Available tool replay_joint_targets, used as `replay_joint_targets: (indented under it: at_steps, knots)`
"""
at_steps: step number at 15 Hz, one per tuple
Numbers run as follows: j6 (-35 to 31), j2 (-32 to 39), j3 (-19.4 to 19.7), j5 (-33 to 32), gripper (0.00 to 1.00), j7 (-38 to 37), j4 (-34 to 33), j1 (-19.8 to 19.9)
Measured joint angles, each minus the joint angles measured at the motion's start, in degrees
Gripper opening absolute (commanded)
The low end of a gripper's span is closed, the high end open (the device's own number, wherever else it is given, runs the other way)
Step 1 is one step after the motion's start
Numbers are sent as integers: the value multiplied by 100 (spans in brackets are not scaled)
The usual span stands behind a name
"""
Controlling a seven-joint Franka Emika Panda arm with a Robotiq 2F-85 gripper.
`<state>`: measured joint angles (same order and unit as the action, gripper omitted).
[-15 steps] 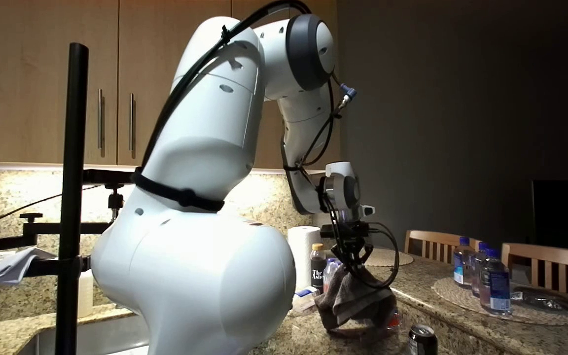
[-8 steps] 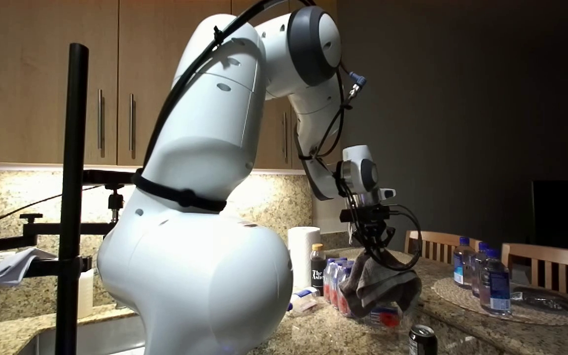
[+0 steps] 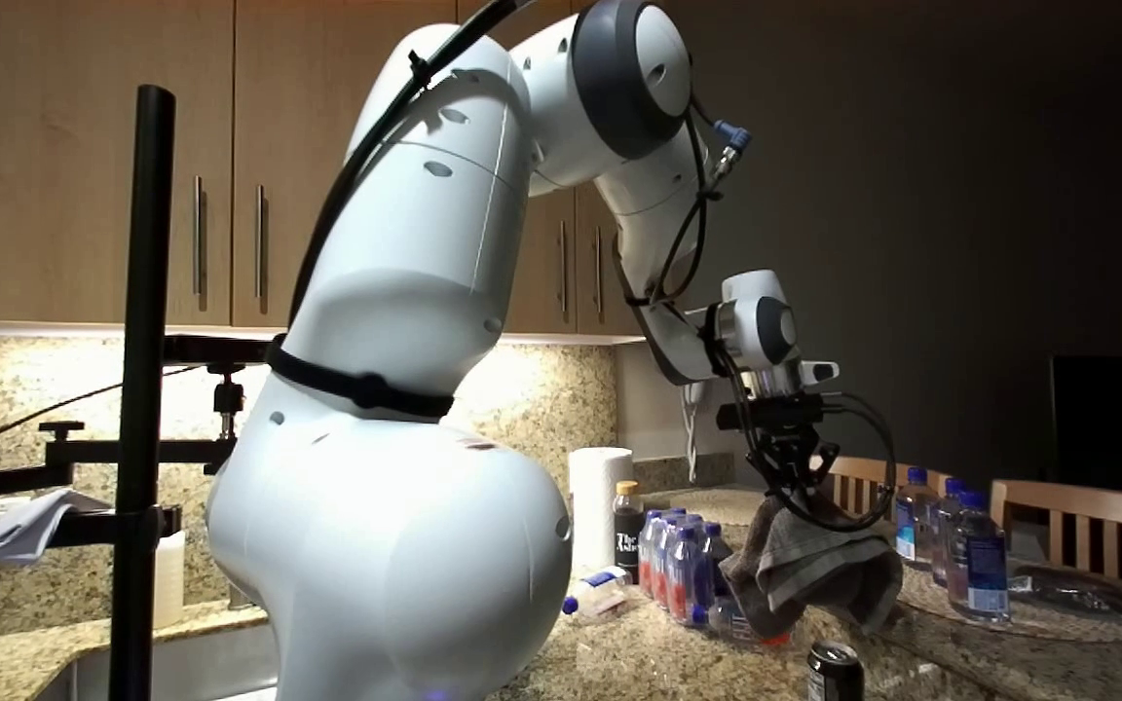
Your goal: Move the grey towel to the right.
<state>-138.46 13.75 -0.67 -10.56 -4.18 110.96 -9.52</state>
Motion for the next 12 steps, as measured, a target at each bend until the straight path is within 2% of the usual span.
replay_joint_targets:
  at_steps: [6, 12]
  knots:
    - [275, -89, 143, 0, 7, -19, 121, 195]
    - [418, -496, 242, 0, 7, -213, 754, 359]
